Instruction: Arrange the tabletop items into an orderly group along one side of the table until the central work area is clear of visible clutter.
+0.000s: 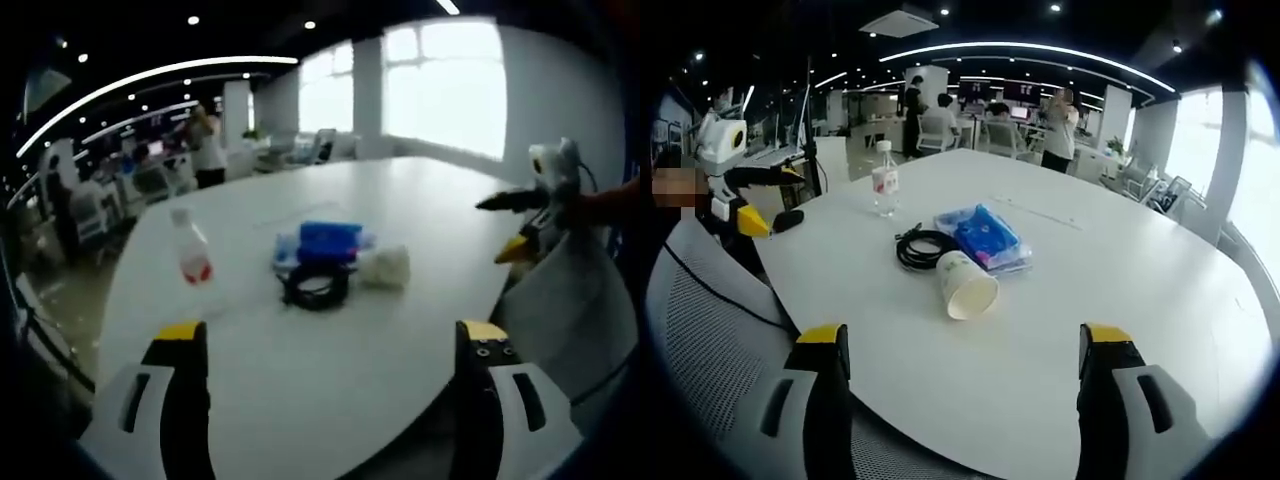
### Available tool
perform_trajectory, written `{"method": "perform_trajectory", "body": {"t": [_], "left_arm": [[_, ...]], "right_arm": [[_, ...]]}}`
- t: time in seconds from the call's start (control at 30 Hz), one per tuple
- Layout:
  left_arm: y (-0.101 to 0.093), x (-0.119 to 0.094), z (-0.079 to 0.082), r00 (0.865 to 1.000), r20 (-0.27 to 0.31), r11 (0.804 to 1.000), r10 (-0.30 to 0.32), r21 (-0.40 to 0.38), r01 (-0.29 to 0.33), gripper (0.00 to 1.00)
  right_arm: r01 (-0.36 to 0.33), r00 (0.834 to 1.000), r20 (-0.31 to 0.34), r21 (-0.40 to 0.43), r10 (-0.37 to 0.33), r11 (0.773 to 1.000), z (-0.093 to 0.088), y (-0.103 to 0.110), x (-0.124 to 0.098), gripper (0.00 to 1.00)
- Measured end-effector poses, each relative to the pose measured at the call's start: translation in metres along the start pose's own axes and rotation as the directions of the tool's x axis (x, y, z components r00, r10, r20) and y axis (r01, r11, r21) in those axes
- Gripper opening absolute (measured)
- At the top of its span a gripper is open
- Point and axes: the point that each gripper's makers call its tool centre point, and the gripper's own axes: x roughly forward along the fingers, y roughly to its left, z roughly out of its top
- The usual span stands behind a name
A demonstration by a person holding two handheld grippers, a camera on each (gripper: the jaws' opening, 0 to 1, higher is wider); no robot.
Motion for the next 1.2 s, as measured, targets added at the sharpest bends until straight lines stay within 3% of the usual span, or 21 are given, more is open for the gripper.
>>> {"method": "perform_trajectory", "body": {"t": [0.07, 0.1, 0.27, 0.4, 0.7, 0.87, 0.93, 1.2], "left_arm": [[0.004, -0.002, -0.003, 0.998, -0.011, 0.996, 0.057, 0.075, -0.056, 0.99], [-0.002, -0.002, -0.005, 0.999, -0.019, 0.994, 0.046, 0.105, -0.043, 0.99], [-0.007, -0.004, -0.006, 0.999, -0.019, 0.995, 0.031, 0.091, -0.030, 0.98], [-0.009, -0.002, 0.000, 0.999, 0.024, 0.998, 0.024, 0.066, -0.026, 0.97], [-0.012, 0.002, -0.002, 1.000, 0.024, 0.995, 0.019, 0.095, -0.021, 0.97], [-0.017, 0.004, 0.002, 0.998, 0.059, 0.999, -0.013, 0.034, 0.011, 0.99], [-0.018, 0.004, 0.004, 0.998, 0.064, 0.999, -0.013, 0.045, 0.010, 0.99], [-0.020, 0.005, 0.002, 0.998, 0.060, 0.999, -0.024, 0.040, 0.021, 0.99]], "right_arm": [[0.000, 1.000, 0.000, 0.001, 0.000, 1.000, 0.000, 0.000, 0.000, 0.95], [0.002, 1.000, 0.002, 0.000, -0.002, 1.000, 0.000, 0.000, 0.000, 0.95], [0.001, 1.000, 0.003, 0.004, -0.001, 1.000, 0.000, 0.000, 0.000, 0.95], [-0.005, 1.000, 0.006, -0.005, 0.005, 1.000, 0.001, 0.002, 0.000, 0.94], [-0.009, 1.000, 0.009, -0.003, 0.009, 1.000, 0.002, 0.002, 0.001, 0.91], [-0.040, 0.999, -0.024, -0.009, 0.040, 0.999, -0.004, 0.008, 0.004, 0.90], [-0.049, 0.998, -0.046, -0.017, 0.048, 0.999, -0.008, 0.009, 0.006, 0.90], [-0.057, 0.997, -0.047, 0.047, 0.059, 0.997, -0.005, 0.005, 0.017, 0.89]]}}
